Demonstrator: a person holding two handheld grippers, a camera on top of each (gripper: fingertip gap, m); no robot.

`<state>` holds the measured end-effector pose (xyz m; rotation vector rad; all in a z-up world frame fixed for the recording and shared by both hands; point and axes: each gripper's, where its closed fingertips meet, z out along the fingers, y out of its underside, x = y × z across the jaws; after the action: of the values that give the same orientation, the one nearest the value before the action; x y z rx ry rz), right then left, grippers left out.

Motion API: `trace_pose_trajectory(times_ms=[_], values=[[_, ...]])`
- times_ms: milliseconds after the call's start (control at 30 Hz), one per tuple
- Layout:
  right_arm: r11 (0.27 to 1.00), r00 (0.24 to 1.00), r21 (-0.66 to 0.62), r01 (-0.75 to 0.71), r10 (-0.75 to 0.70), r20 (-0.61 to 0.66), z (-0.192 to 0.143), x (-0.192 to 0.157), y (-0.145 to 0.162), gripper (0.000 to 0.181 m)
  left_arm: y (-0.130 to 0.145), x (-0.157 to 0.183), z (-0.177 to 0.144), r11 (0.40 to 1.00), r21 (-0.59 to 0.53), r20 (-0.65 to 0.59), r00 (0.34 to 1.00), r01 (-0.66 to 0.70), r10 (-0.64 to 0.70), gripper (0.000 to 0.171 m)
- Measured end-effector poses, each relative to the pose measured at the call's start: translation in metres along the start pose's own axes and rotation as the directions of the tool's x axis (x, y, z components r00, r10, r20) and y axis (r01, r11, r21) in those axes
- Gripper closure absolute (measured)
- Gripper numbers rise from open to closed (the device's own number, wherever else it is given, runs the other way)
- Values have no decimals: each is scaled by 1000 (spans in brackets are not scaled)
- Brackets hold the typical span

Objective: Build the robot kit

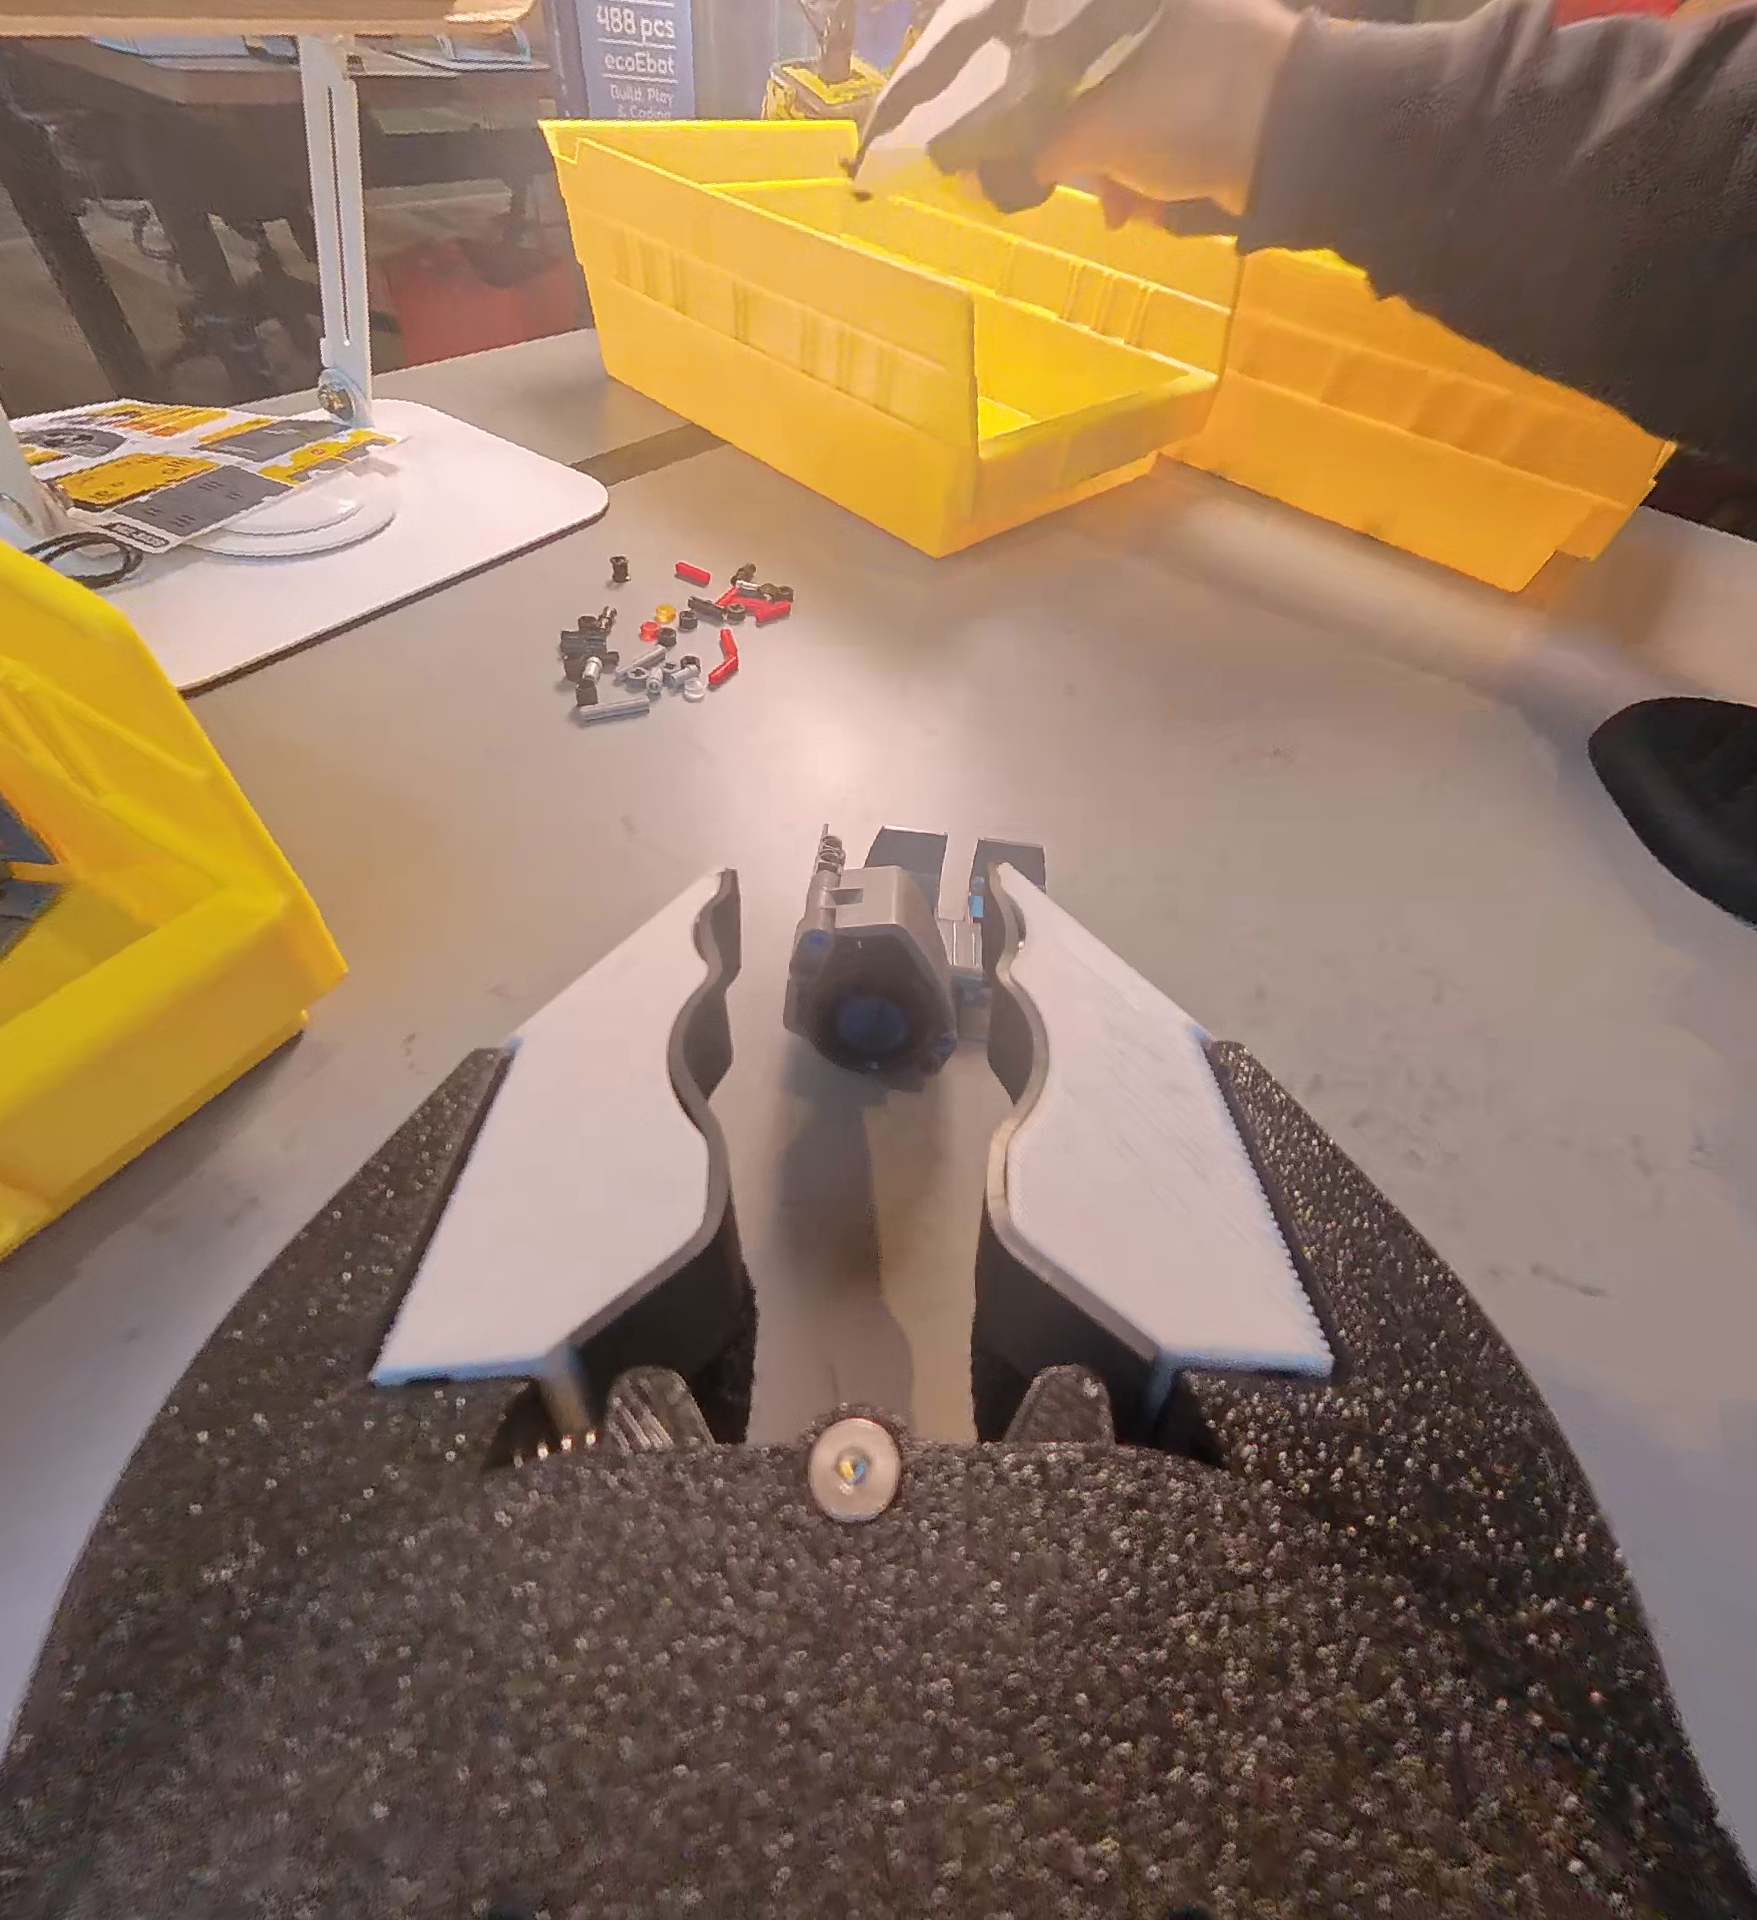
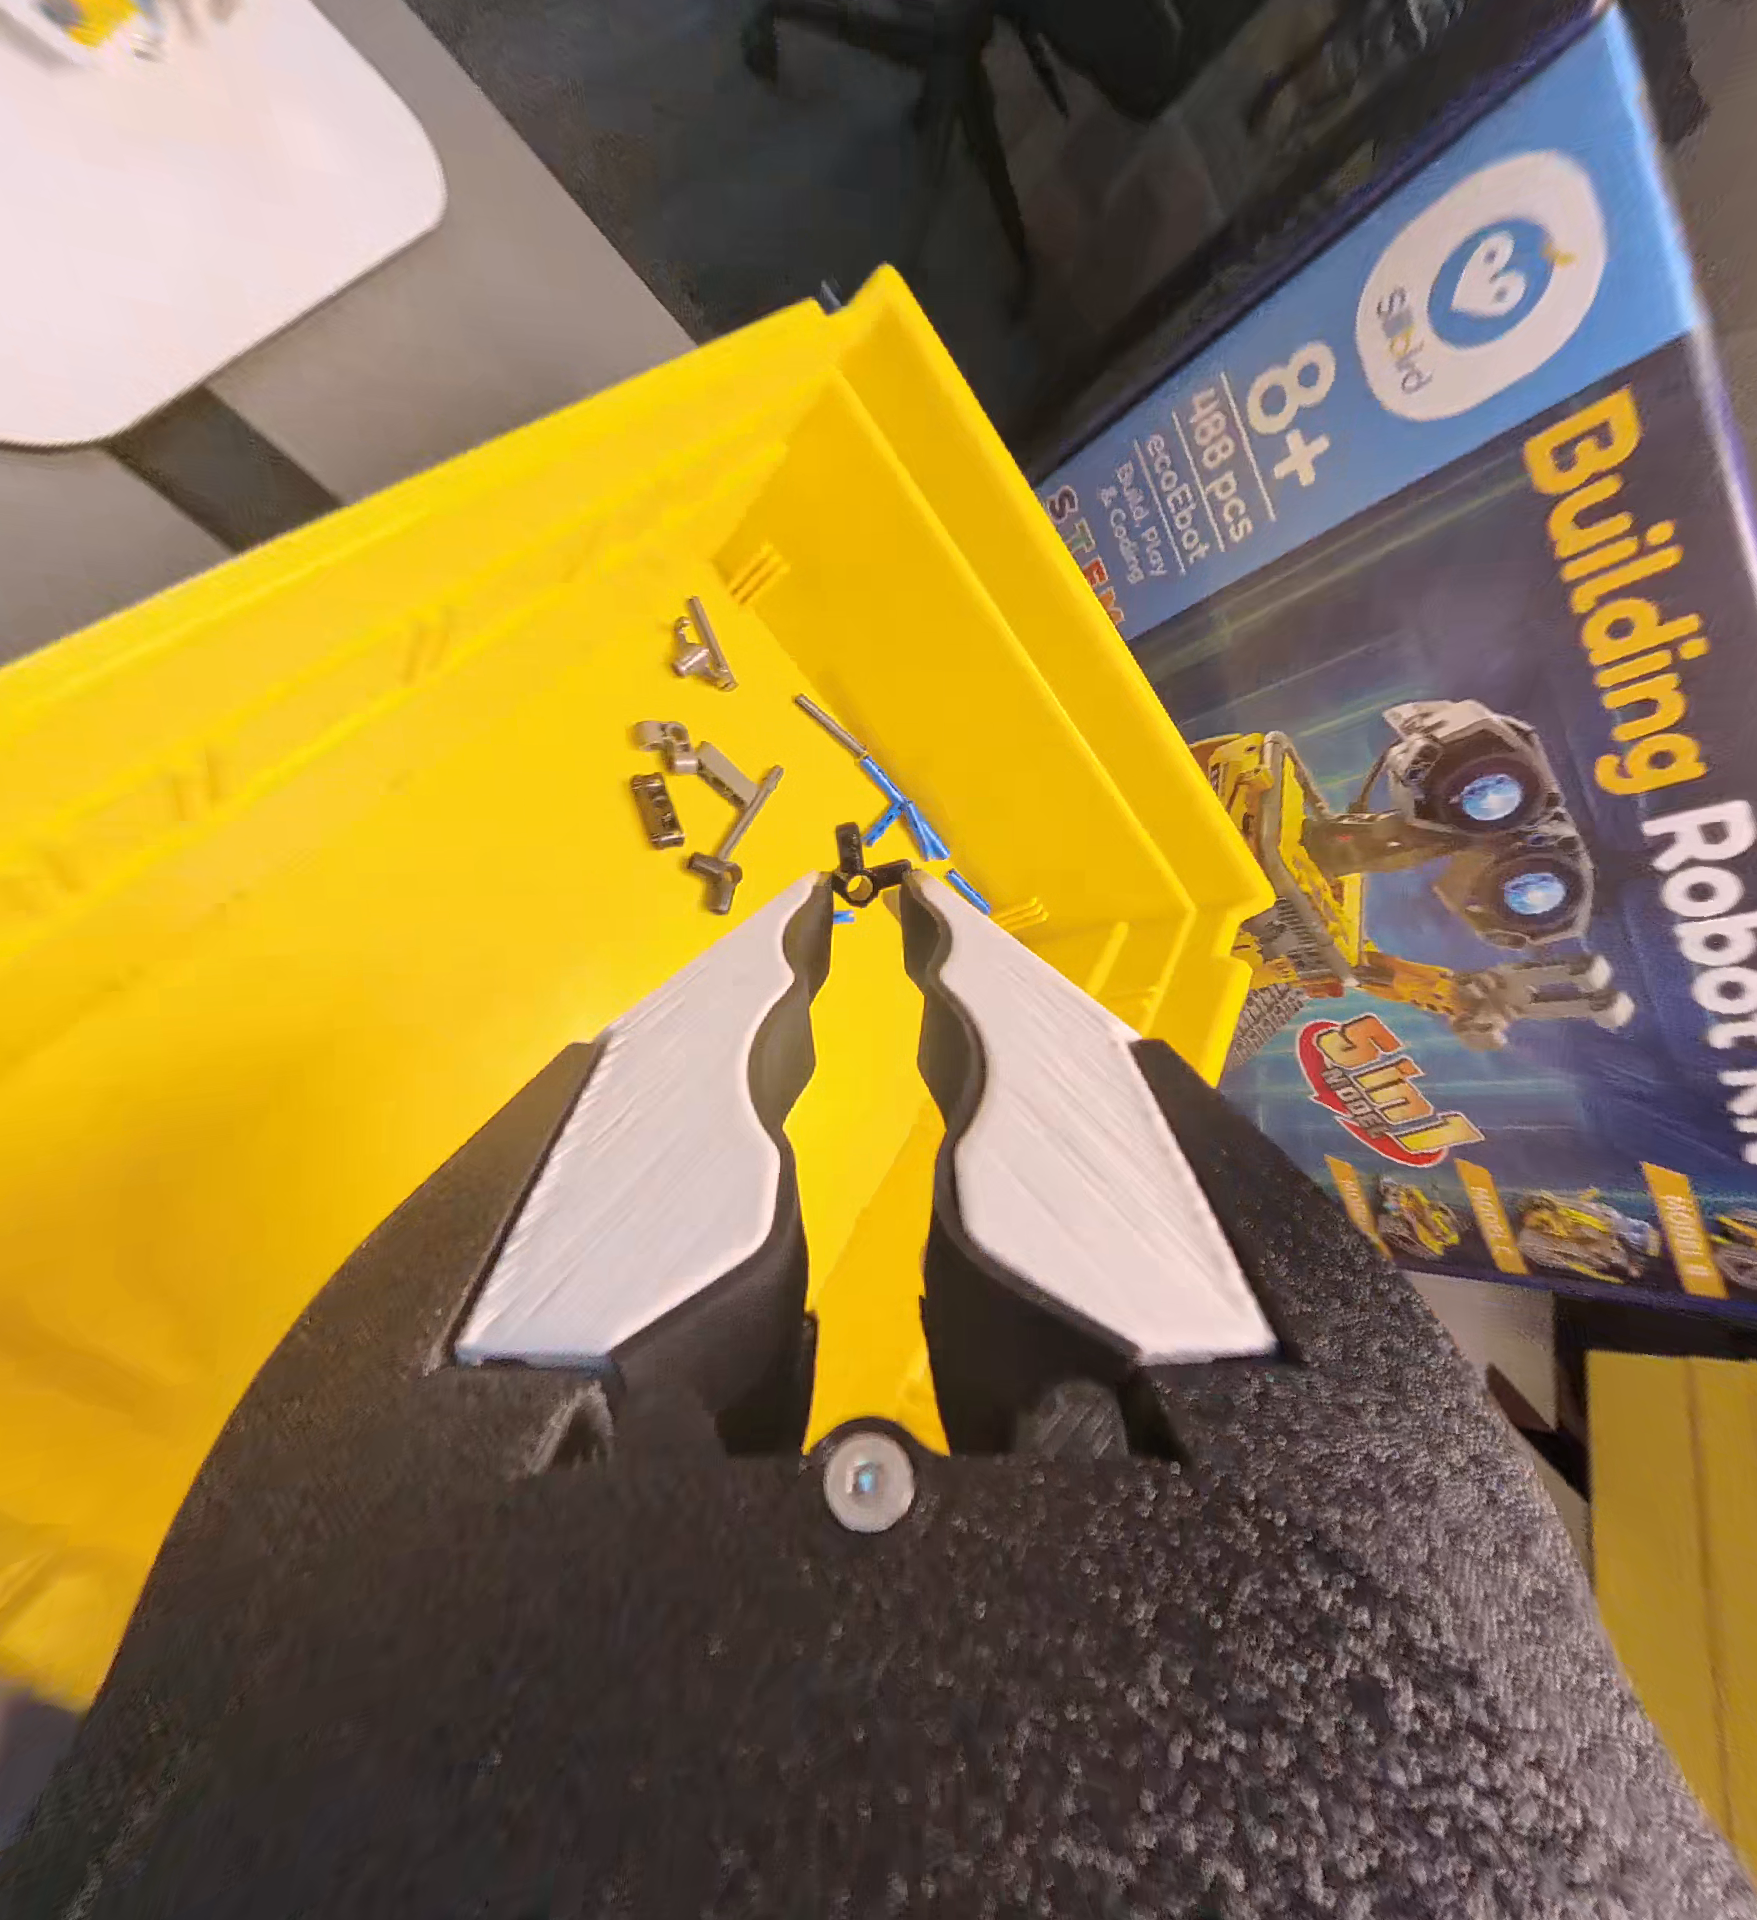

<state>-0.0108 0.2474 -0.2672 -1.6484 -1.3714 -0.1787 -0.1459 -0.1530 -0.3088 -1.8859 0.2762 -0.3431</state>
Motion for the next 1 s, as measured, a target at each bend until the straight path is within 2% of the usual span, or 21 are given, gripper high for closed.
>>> trace_pose_trajectory(times_ms=[200,367,533,667,800,1000], values=[[992,996,118,48,-57,73,-80,-53,-14,168,3,3,4,997,-25,28,997,-72,73,126],[985,965,172,-8,-38,259,-125,-123,-14,169,4,1,4,994,-36,62,993,-102,104,127],[977,829,153,-148,38,558,-160,-226,-10,168,5,-2,4,991,-45,90,988,-123,127,128],[975,738,139,-171,33,674,-176,-289,-7,168,4,-5,3,991,-38,111,985,-126,129,128],[982,700,120,-143,15,714,-178,-313,-3,168,3,-7,2,992,-33,118,985,-120,124,127],[988,708,127,-84,-31,706,-174,-314,2,168,3,-7,3,992,-36,111,986,-121,124,127]])
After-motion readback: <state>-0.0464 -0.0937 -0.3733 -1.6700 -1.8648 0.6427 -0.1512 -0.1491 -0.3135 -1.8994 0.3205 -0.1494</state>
